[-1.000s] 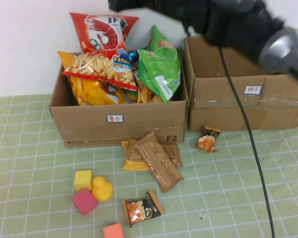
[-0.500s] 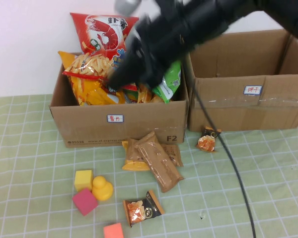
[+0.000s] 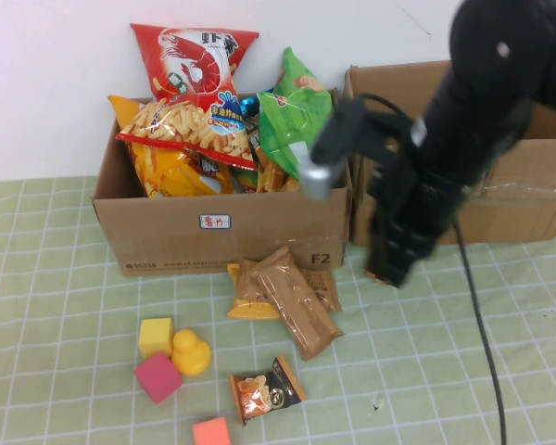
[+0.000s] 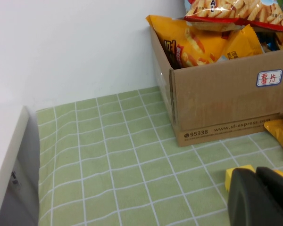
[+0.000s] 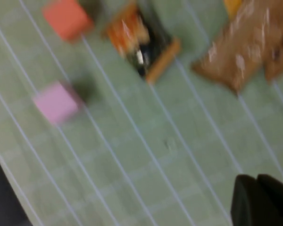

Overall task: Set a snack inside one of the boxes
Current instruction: Pick up the biscuit

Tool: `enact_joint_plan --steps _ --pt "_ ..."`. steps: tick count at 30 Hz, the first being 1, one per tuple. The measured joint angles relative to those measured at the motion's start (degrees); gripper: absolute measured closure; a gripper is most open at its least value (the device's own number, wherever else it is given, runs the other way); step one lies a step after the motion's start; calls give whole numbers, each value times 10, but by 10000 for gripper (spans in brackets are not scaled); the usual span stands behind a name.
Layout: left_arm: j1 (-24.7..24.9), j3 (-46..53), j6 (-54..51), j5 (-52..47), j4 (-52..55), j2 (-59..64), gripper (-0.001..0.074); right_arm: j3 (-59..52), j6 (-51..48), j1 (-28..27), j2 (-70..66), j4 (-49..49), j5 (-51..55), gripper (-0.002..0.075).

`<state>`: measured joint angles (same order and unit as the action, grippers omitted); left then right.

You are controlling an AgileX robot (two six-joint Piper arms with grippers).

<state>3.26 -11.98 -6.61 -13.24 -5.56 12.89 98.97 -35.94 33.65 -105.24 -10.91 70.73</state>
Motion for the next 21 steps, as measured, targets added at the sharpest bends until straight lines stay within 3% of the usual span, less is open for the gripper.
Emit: enact_joint_plan --steps 5,12,21 --pt "0 0 0 0 0 0 737 -72 35 0 55 96 0 721" --pt "0 0 0 -13 0 0 737 -87 128 -1 106 229 0 721" --pt "0 0 0 -13 -1 0 737 -88 184 -1 155 198 0 721"
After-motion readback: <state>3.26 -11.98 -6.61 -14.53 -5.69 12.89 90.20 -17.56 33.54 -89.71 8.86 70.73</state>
